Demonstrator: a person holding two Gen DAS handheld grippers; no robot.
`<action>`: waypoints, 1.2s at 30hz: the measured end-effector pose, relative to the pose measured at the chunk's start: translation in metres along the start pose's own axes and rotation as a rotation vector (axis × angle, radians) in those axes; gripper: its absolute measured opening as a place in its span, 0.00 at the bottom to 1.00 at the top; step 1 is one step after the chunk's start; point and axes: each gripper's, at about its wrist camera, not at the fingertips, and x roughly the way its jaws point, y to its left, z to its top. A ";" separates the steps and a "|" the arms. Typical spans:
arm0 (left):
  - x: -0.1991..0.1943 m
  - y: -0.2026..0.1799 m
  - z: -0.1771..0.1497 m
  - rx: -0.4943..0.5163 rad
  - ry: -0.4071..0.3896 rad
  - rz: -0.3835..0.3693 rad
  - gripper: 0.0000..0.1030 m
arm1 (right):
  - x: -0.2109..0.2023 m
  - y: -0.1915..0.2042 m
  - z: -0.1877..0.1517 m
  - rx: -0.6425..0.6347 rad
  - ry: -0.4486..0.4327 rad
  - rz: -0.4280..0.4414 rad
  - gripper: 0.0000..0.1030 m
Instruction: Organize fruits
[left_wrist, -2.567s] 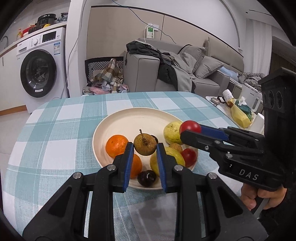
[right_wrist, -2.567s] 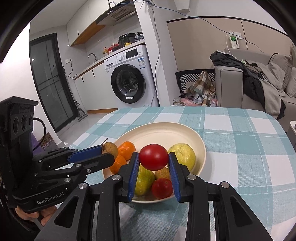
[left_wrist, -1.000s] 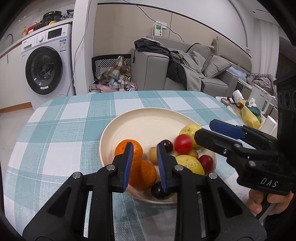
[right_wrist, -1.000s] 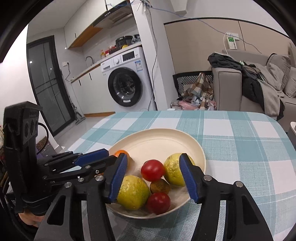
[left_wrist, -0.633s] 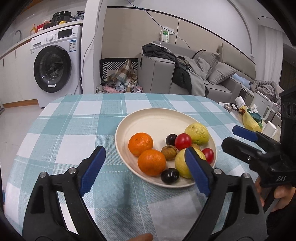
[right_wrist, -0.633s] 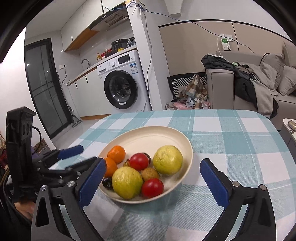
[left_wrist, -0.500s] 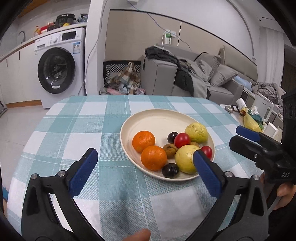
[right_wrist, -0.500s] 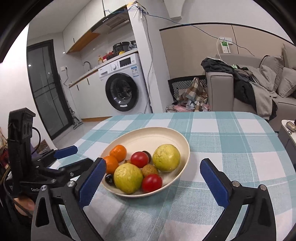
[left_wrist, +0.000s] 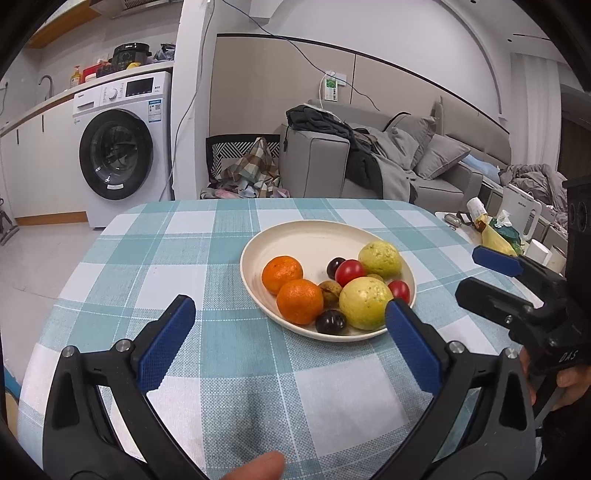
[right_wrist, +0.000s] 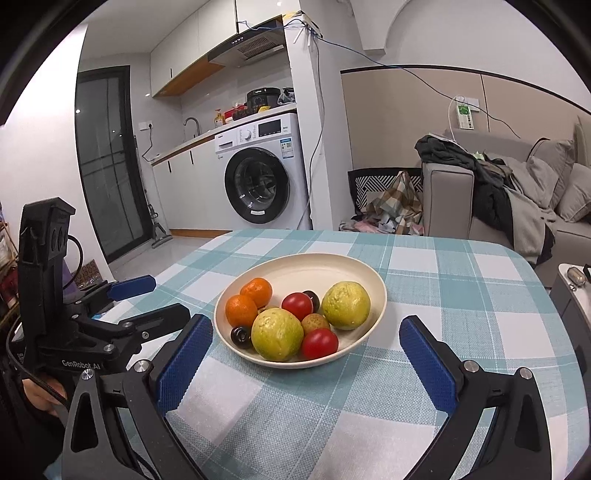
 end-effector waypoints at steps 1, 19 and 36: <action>0.000 -0.001 0.000 0.000 -0.001 0.001 0.99 | 0.000 0.000 -0.001 0.000 0.000 -0.002 1.00; 0.004 -0.007 0.002 0.007 0.017 -0.008 0.99 | -0.002 -0.002 0.001 0.010 -0.005 -0.029 1.00; 0.007 -0.006 0.002 0.004 0.024 -0.005 0.99 | -0.001 -0.001 0.001 0.008 0.006 -0.026 1.00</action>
